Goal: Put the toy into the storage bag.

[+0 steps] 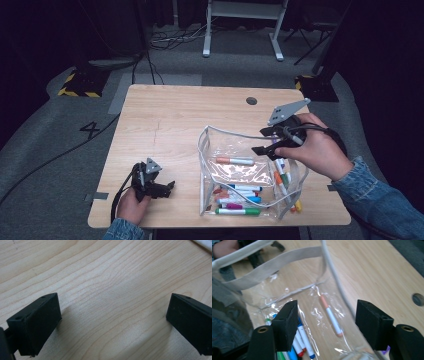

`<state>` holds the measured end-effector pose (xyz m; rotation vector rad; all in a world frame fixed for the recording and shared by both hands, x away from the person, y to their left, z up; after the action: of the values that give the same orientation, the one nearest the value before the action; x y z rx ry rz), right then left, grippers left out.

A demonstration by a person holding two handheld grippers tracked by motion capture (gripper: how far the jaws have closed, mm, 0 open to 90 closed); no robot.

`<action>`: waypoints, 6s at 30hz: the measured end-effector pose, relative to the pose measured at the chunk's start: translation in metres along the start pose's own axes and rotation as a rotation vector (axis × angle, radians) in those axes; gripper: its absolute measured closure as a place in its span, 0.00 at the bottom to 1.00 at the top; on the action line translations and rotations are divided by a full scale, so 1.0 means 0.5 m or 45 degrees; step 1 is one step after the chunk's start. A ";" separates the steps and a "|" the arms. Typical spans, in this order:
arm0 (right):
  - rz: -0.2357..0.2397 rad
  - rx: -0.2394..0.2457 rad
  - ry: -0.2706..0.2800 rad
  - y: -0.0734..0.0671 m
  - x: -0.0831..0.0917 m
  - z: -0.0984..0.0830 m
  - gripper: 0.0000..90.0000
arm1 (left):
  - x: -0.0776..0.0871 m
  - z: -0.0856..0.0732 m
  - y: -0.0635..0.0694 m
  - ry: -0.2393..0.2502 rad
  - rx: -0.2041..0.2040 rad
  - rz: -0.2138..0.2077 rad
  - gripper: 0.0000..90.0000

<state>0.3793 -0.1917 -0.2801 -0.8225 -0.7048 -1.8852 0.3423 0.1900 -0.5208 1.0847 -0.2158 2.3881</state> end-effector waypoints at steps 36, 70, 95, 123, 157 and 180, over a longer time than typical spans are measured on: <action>-0.310 -0.748 -0.184 0.198 0.033 -0.313 0.50 | 0.000 0.000 0.000 0.002 -0.001 0.000 0.00; 0.032 -0.899 -0.433 0.051 -0.143 -0.429 0.56 | 0.000 0.000 0.000 0.001 -0.002 -0.001 0.00; -0.123 -0.897 -0.470 0.095 -0.112 -0.442 0.85 | 0.000 0.000 0.000 0.002 -0.002 -0.001 0.00; -0.188 -0.496 -0.258 0.117 0.076 -0.204 0.85 | 0.000 0.000 0.000 0.001 0.001 -0.003 0.00; 0.186 0.087 -0.318 -0.070 -0.055 0.018 0.85 | 0.000 0.000 0.000 0.001 0.001 -0.003 0.00; 0.388 0.246 -0.493 -0.141 -0.205 -0.027 0.85 | 0.000 0.000 0.000 0.001 0.001 -0.003 0.00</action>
<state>0.3474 -0.1202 -0.3773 -1.1140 -0.9233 -1.3768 0.3423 0.1900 -0.5210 1.0840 -0.2133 2.3863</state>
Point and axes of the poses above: each handheld gripper's, and its own axes: x roughly backward along the jaws, z roughly out of its top, y roughly to its right, the point moved 1 cm from there along -x, roughly forward along the jaws, and after that the axes turned 4 degrees about x, right-handed, at the moved point
